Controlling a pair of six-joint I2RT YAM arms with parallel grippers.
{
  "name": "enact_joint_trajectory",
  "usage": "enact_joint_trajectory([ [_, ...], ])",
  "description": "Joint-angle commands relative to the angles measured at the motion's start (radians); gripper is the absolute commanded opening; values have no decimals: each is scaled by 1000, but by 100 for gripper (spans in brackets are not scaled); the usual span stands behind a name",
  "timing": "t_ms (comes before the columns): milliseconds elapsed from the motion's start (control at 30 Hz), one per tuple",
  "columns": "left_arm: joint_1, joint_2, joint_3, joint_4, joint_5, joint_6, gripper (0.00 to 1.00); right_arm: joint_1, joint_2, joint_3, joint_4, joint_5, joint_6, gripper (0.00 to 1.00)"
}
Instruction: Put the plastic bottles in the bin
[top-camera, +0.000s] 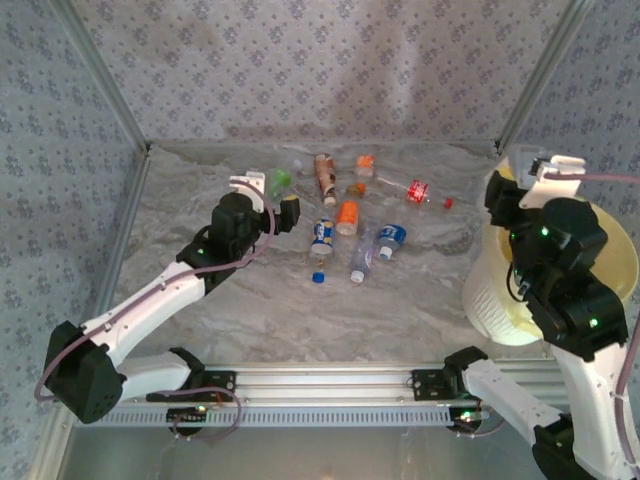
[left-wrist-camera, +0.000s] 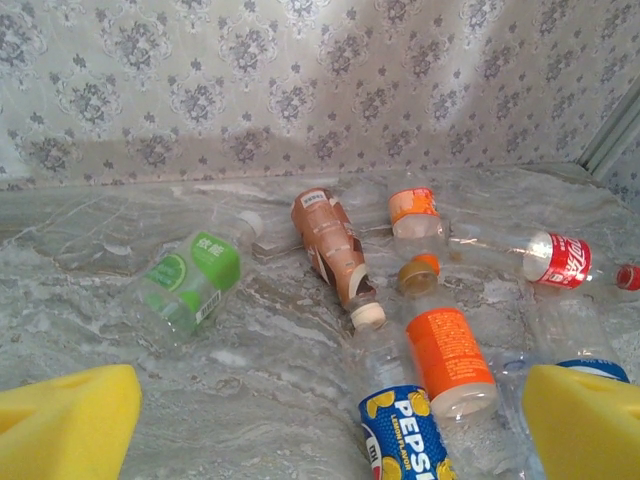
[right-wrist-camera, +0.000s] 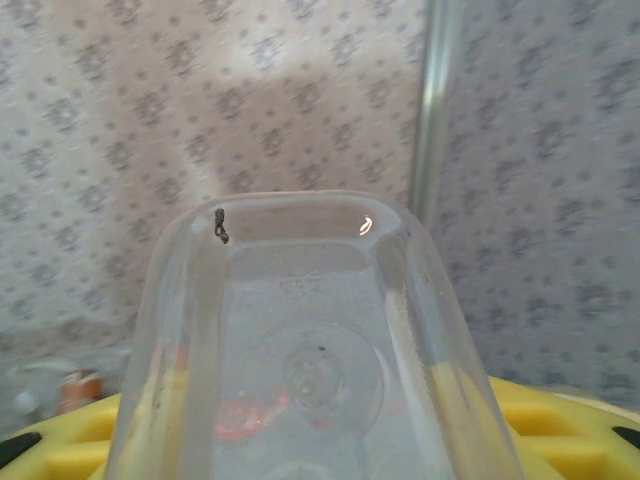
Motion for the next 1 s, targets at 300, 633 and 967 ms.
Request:
enact_joint_trajectory([
  [300,20,27,-3,0,0,-52,98,-105,-13,-8,-24,342,-145,40],
  [633,42,62,16,-46,19,-95,98,-638,174,90,-405,-212,83,39],
  [967,92,92,39,-79,66,-132,98,-948,330,81,-519,-527,124,75],
])
